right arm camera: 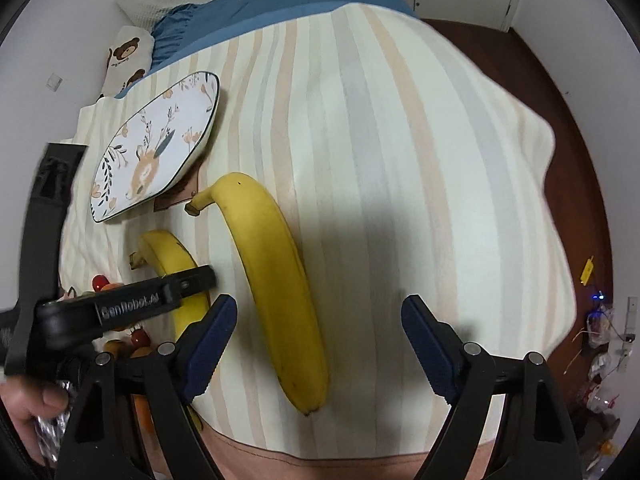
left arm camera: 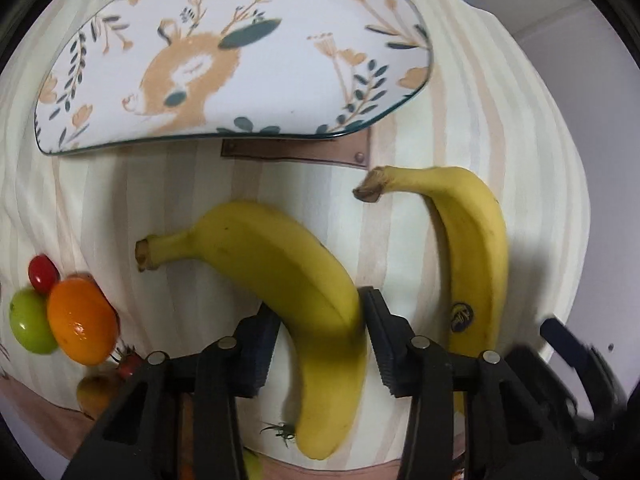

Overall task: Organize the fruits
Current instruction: 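Grasp the curved banana with the left tool while the right tool grasps the stickered banana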

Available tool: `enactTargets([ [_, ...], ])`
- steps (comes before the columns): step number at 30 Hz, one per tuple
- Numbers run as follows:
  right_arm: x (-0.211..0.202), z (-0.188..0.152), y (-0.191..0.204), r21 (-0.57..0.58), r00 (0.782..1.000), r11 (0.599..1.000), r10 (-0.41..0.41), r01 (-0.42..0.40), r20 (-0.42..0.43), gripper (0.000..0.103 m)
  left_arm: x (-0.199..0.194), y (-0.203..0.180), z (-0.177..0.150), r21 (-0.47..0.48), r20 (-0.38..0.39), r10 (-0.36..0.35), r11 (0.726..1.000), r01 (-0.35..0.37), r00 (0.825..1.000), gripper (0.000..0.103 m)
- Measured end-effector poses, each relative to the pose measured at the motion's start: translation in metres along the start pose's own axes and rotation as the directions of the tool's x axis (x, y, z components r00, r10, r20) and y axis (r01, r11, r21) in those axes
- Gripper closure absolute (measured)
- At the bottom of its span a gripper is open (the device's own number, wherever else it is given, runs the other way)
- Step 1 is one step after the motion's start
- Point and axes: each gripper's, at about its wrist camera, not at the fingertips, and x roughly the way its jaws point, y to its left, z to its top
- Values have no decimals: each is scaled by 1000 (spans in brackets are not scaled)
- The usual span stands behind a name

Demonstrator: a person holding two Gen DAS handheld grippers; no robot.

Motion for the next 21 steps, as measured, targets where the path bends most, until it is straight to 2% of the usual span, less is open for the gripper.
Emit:
enactTargets([
  [5, 25, 9, 18, -19, 999, 1000, 23, -24, -30, 18, -2, 10, -18, 33, -3, 66, 997, -66, 998, 65],
  [8, 41, 16, 34, -60, 999, 998, 1, -4, -52, 25, 4, 19, -28, 24, -16, 82, 996, -82, 996, 65],
  [9, 49, 19, 41, -91, 998, 996, -30, 25, -60, 35, 6, 21, -29, 15, -14, 70, 997, -70, 997, 65],
  [10, 51, 18, 46, -111, 996, 992, -63, 55, -68, 55, 9, 21, -29, 10, -14, 62, 998, -62, 998, 64],
  [12, 52, 16, 52, -146, 992, 986, -92, 78, -91, 63, 17, 22, -28, 11, -27, 60, 998, -60, 998, 64],
  [15, 48, 4, 44, -144, 984, 986, -99, 78, -147, 65, 27, 18, -26, 28, -42, 63, 998, -62, 997, 63],
  [18, 47, -12, 33, -110, 979, 993, -73, 53, -191, 65, 30, 26, -26, 30, -47, 49, 998, -48, 998, 63],
  [21, 56, -16, 30, -81, 981, 995, -75, 61, -181, 63, 33, 26, -25, 38, -39, 52, 998, -51, 998, 63],
])
